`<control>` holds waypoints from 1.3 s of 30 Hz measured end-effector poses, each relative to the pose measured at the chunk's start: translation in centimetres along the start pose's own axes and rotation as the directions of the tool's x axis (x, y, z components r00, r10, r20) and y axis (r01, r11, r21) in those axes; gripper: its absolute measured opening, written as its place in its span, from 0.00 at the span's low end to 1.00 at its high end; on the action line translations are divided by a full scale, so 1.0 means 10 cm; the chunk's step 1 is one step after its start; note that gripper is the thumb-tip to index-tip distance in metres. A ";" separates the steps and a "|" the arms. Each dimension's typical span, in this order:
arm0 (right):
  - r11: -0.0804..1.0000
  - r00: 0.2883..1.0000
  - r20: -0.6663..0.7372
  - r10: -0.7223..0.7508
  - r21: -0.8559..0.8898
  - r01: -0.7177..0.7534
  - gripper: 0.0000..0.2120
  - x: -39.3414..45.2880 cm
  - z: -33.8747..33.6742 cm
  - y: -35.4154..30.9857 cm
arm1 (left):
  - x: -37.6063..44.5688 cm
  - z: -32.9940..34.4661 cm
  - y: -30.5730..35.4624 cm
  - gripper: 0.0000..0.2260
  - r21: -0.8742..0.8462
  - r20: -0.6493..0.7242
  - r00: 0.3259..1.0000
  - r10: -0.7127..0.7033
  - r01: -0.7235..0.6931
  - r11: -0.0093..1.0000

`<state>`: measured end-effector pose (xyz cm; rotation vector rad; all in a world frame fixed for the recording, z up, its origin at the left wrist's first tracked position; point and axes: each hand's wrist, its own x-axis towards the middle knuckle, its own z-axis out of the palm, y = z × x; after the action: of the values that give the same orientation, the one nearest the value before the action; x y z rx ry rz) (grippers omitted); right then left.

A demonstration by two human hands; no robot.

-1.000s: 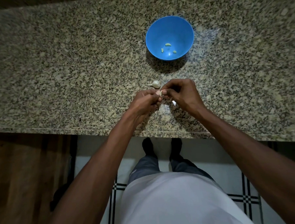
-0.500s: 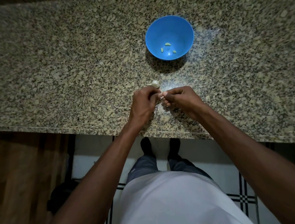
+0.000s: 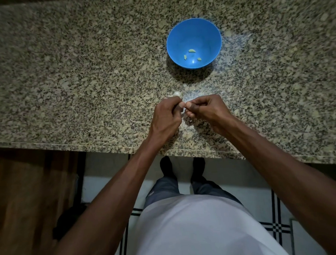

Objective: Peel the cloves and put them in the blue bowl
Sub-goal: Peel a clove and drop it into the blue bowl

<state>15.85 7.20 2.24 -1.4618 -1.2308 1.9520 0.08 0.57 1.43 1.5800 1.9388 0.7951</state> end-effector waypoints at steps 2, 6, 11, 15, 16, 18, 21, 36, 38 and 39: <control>0.999 0.998 -0.046 -0.039 -0.021 0.038 0.09 0.01 0.04 0.02 | 0.00 0.00 0.05 0.09 -0.083 0.018 0.992 -0.126 0.127 0.988; 0.981 0.984 -0.101 -0.145 -0.142 0.130 0.07 0.01 0.09 0.07 | 0.03 -0.03 0.09 0.11 -0.161 0.067 0.973 -0.221 0.229 0.960; 0.911 0.953 -0.096 -0.289 -0.332 0.243 0.06 -0.03 0.13 0.08 | 0.03 -0.06 0.09 0.16 -0.237 0.118 0.956 -0.269 0.290 0.927; 0.845 0.917 -0.076 -0.391 -0.424 0.325 0.06 -0.07 0.15 0.09 | 0.04 -0.04 0.09 0.16 -0.323 0.177 0.926 -0.334 0.375 0.869; 0.828 0.910 -0.069 -0.409 -0.447 0.338 0.06 -0.07 0.15 0.10 | 0.05 -0.04 0.08 0.16 -0.349 0.197 0.914 -0.354 0.403 0.846; 0.797 0.901 -0.057 -0.430 -0.493 0.349 0.05 -0.06 0.15 0.11 | 0.04 -0.03 0.07 0.16 -0.399 0.240 0.885 -0.399 0.464 0.790; 0.784 0.904 -0.033 -0.427 -0.511 0.352 0.05 -0.06 0.12 0.12 | 0.02 -0.02 0.04 0.17 -0.413 0.235 0.882 -0.408 0.470 0.780; 0.900 0.967 -0.052 -0.247 -0.382 0.210 0.05 -0.05 0.01 0.10 | -0.01 0.04 0.03 0.07 -0.757 0.317 0.765 -0.561 0.561 0.337; 0.889 0.968 -0.043 -0.246 -0.408 0.208 0.05 -0.04 -0.03 0.13 | 0.00 0.01 0.04 0.06 -0.784 0.346 0.739 -0.578 0.566 0.254; 0.871 0.968 -0.032 -0.249 -0.445 0.210 0.06 -0.04 -0.04 0.13 | 0.00 0.00 0.04 0.06 -0.794 0.351 0.734 -0.581 0.563 0.232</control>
<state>16.59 6.33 1.38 -1.4974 -1.7980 1.4953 0.37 0.64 1.69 0.1529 1.4605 1.1628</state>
